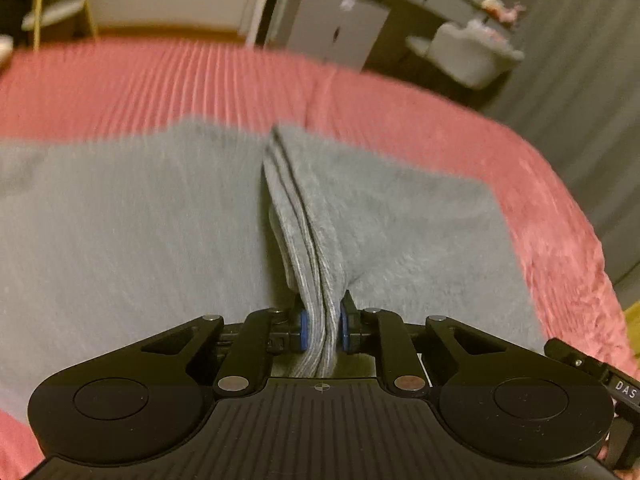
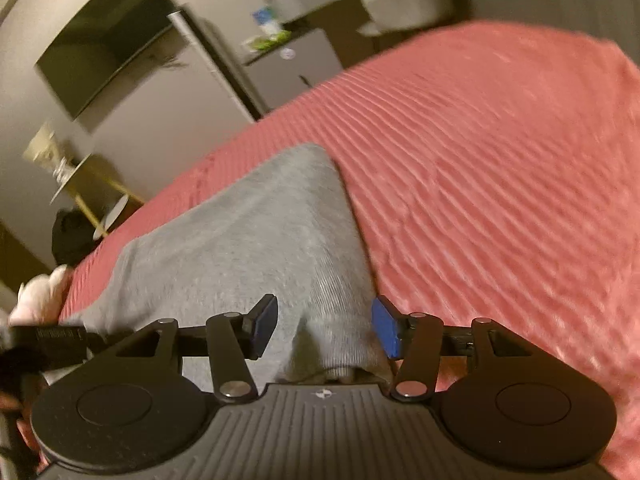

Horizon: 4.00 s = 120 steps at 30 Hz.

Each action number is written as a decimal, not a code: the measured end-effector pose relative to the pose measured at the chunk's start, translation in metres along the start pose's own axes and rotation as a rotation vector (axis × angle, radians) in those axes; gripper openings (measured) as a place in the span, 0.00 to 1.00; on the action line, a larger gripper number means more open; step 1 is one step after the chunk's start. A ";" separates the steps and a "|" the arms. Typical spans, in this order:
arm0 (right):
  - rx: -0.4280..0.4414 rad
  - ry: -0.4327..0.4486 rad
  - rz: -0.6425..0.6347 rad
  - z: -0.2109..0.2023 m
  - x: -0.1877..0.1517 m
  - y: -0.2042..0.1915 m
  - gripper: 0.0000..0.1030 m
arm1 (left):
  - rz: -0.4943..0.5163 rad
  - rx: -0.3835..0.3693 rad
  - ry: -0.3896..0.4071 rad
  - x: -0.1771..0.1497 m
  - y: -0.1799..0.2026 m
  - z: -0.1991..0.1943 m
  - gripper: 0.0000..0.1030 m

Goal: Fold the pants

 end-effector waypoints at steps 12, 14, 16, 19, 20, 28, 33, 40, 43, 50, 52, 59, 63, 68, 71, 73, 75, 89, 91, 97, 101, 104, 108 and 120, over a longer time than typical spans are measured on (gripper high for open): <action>-0.092 -0.107 -0.079 0.017 0.001 -0.011 0.62 | -0.097 0.115 0.018 -0.037 -0.039 -0.001 0.54; -0.072 -0.040 -0.072 0.006 0.006 -0.015 0.51 | -0.131 0.119 0.045 -0.033 -0.046 -0.007 0.54; -0.057 -0.001 -0.101 0.002 0.008 -0.022 0.38 | -0.129 0.145 0.084 -0.028 -0.047 -0.013 0.53; -0.056 -0.009 -0.136 0.012 0.005 -0.032 0.36 | -0.090 0.177 0.123 -0.021 -0.047 -0.019 0.54; -0.085 -0.059 -0.150 0.023 0.001 -0.034 0.37 | -0.079 0.177 0.118 -0.017 -0.045 -0.016 0.54; -0.146 -0.167 -0.148 0.051 -0.001 -0.026 0.39 | -0.109 0.144 0.089 0.015 -0.033 0.020 0.71; -0.144 -0.171 -0.143 0.054 -0.001 -0.025 0.39 | -0.120 0.214 0.014 0.011 -0.037 0.044 0.46; -0.110 -0.171 -0.114 0.056 -0.002 -0.021 0.47 | -0.291 0.256 0.187 -0.015 -0.098 -0.034 0.59; -0.083 -0.178 -0.109 0.057 -0.001 -0.021 0.57 | -0.541 0.252 0.272 -0.040 -0.165 -0.084 0.60; -0.048 -0.196 -0.138 0.063 0.000 -0.027 0.73 | -0.784 0.276 0.358 -0.091 -0.266 -0.141 0.61; -0.044 -0.198 -0.137 0.064 0.000 -0.027 0.74 | -0.816 0.252 0.346 -0.094 -0.279 -0.134 0.61; -0.057 -0.190 -0.146 0.062 -0.001 -0.029 0.74 | -0.928 0.187 0.330 -0.096 -0.308 -0.102 0.60; -0.057 -0.190 -0.143 0.062 -0.001 -0.028 0.74 | -0.983 0.149 0.367 -0.101 -0.323 -0.089 0.61; -0.068 -0.199 -0.170 0.065 -0.001 -0.032 0.77 | -1.100 0.043 0.418 -0.108 -0.341 -0.085 0.65; -0.074 -0.198 -0.177 0.064 -0.002 -0.032 0.77 | -1.059 0.073 0.410 -0.100 -0.339 -0.086 0.54; -0.072 -0.196 -0.173 0.064 -0.002 -0.031 0.77 | -0.981 0.116 0.405 -0.094 -0.331 -0.089 0.40; -0.073 -0.193 -0.170 0.064 -0.002 -0.031 0.77 | -0.935 0.113 0.429 -0.094 -0.325 -0.095 0.35; -0.053 -0.173 -0.130 0.059 -0.001 -0.025 0.77 | -0.707 0.281 0.427 -0.056 -0.285 -0.109 0.26; -0.031 -0.160 -0.092 0.056 0.001 -0.020 0.77 | -0.533 0.334 0.469 -0.040 -0.253 -0.127 0.24; -0.018 -0.158 -0.070 0.056 0.002 -0.018 0.77 | -0.086 0.271 0.611 0.002 -0.112 -0.163 0.23; -0.024 -0.148 -0.077 0.052 0.003 -0.019 0.76 | 0.194 0.189 0.592 -0.002 -0.013 -0.140 0.24; -0.006 -0.131 -0.037 0.047 0.003 -0.013 0.76 | 0.321 0.150 0.476 -0.022 0.042 -0.093 0.42; 0.036 -0.109 0.011 0.037 0.005 -0.007 0.76 | 0.406 0.221 0.228 -0.053 0.066 -0.034 0.61; 0.292 -0.122 0.054 0.035 0.009 -0.051 0.76 | -0.111 0.426 0.199 -0.069 -0.069 -0.099 0.87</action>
Point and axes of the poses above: each gripper's, at about its wrist camera, not at the fingertips, and z roughly the way its jaws point, y to its right, x to its top, the point moved 3 cm from there along z, roughly the way its jaws point, and after that the axes turned 2 degrees about z, right-handed, at the moved point
